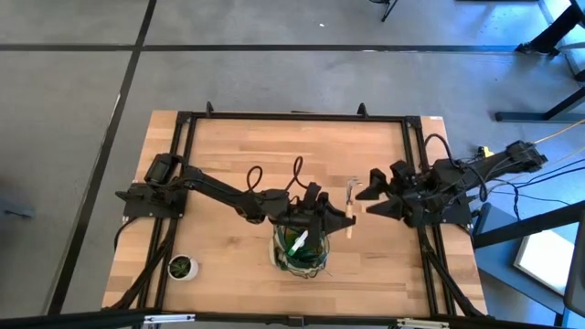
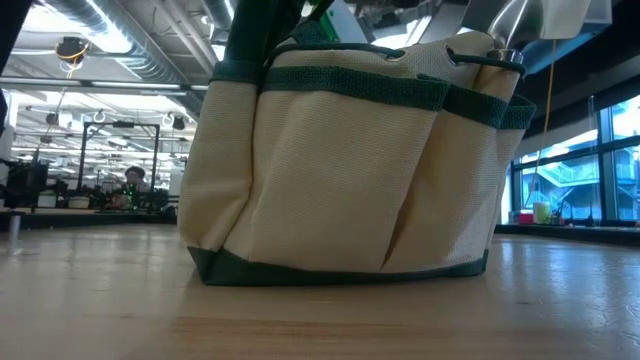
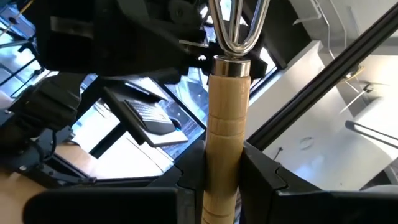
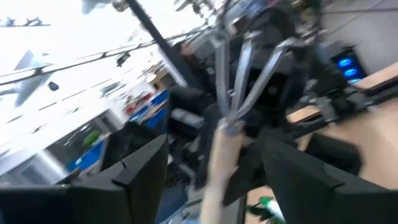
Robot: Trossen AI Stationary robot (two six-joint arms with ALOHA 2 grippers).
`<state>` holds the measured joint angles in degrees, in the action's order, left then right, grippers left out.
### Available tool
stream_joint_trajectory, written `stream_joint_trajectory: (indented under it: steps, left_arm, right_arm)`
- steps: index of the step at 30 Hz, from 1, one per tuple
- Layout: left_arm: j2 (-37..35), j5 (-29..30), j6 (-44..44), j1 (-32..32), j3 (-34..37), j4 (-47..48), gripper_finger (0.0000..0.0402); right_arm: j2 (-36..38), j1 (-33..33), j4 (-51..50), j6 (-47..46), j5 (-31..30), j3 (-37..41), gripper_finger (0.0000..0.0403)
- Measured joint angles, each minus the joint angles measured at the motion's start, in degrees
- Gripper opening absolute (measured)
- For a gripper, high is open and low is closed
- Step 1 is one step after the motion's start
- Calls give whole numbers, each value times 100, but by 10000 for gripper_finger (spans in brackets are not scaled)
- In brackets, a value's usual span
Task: Pick & Place Garden tools in Gardening bag
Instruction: Put the brown hand rake into the gardening bag
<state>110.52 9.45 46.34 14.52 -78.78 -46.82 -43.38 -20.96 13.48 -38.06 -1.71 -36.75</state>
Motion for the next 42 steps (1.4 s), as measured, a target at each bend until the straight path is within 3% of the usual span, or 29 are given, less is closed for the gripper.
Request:
stream_joint_trajectory:
  steps: [7, 14, 21, 32, 37, 42]
  left_arm:
    - [0, -121, -8, -4, 0, 35, 59]
    - [0, -175, -15, -33, 0, 36, 59]
    - [0, -188, -50, -44, 0, 114, 59]
    - [0, -149, -63, -42, 7, 187, 59]
    - [0, -146, -64, -44, 7, 187, 59]
    - [0, -149, -63, -44, 7, 187, 59]
  right_arm:
    - [-288, -102, 99, -70, -709, 0, 259]
    - [-578, -108, 196, -48, -428, 0, 259]
    - [-782, -112, 977, 32, -423, 0, 259]
    - [-934, -113, 900, 103, -413, -2, 258]
    - [-994, -117, 897, 103, -408, -2, 226]
    - [-992, -117, 904, 109, -408, -2, 153]
